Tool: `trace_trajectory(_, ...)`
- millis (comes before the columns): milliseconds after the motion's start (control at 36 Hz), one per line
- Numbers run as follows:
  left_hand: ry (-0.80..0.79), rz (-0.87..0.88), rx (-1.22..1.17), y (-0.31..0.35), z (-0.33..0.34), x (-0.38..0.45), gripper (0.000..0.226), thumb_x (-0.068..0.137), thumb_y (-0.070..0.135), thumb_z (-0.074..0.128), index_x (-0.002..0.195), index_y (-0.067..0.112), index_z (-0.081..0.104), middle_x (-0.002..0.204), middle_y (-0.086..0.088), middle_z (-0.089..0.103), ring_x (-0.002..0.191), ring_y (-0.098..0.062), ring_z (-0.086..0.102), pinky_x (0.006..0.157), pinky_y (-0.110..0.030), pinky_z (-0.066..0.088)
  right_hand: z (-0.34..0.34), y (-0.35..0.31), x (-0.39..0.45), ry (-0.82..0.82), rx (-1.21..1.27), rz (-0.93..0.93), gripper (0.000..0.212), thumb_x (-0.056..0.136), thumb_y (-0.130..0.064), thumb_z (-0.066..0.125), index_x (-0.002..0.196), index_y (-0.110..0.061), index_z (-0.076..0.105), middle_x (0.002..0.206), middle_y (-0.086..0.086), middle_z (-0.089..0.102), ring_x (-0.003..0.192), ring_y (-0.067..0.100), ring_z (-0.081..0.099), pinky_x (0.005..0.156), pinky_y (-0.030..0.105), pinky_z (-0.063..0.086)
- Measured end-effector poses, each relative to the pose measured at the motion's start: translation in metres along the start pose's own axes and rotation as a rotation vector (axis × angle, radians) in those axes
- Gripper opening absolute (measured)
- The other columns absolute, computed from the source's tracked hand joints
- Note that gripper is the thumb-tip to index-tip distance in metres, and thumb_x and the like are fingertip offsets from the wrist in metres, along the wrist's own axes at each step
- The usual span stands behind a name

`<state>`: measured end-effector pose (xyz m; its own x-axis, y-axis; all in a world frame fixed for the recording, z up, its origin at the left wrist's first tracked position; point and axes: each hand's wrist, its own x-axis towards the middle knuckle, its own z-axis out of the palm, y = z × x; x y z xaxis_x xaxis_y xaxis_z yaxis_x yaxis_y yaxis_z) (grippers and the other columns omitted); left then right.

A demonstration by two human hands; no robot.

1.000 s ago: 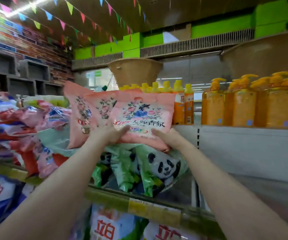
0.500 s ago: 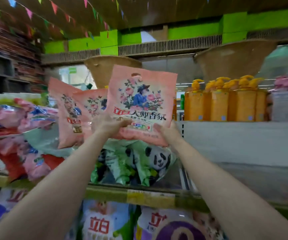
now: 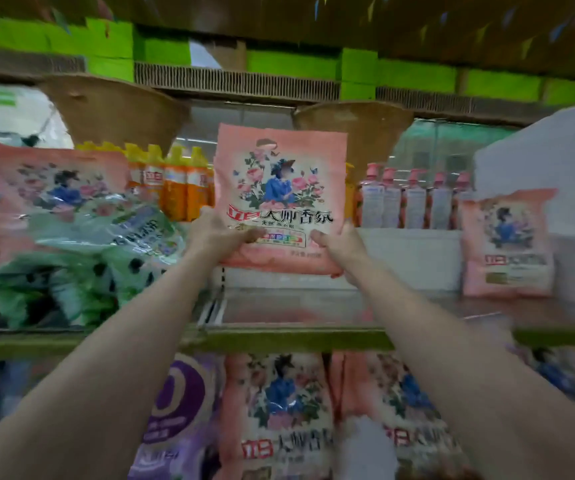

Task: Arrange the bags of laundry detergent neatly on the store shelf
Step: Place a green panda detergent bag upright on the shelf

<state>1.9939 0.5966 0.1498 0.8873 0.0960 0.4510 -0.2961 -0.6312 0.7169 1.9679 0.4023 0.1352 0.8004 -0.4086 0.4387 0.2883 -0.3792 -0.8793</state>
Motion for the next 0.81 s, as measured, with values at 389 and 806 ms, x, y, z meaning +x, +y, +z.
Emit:
trace_trajectory(389, -0.231, 0.114, -0.181, 0.145, 0.152, -0.107, 0.080, 0.058, 0.064, 0.075, 0.116, 0.013, 0.057, 0.118, -0.010, 0.064, 0.105, -0.028, 0.059, 0.091, -0.039, 0.048, -0.240, 0.051, -0.030, 0.213, -0.211, 0.093, 0.053, 0.083, -0.024, 0.069, 0.125, -0.002, 0.045, 0.121, 0.007, 0.057, 0.114, 0.027, 0.055, 0.100, 0.042, 0.044)
trace_trajectory(806, -0.379, 0.234, -0.334, 0.240, 0.264, -0.096, 0.070, 0.059, 0.046, 0.084, 0.106, 0.005, 0.052, 0.098, 0.000, 0.059, 0.091, -0.018, 0.059, 0.081, -0.028, 0.050, -0.345, 0.101, 0.013, 0.371, -0.179, 0.126, 0.042, 0.083, -0.013, 0.065, 0.123, -0.008, 0.054, 0.117, 0.011, 0.064, 0.101, 0.026, 0.063, 0.092, 0.043, 0.051)
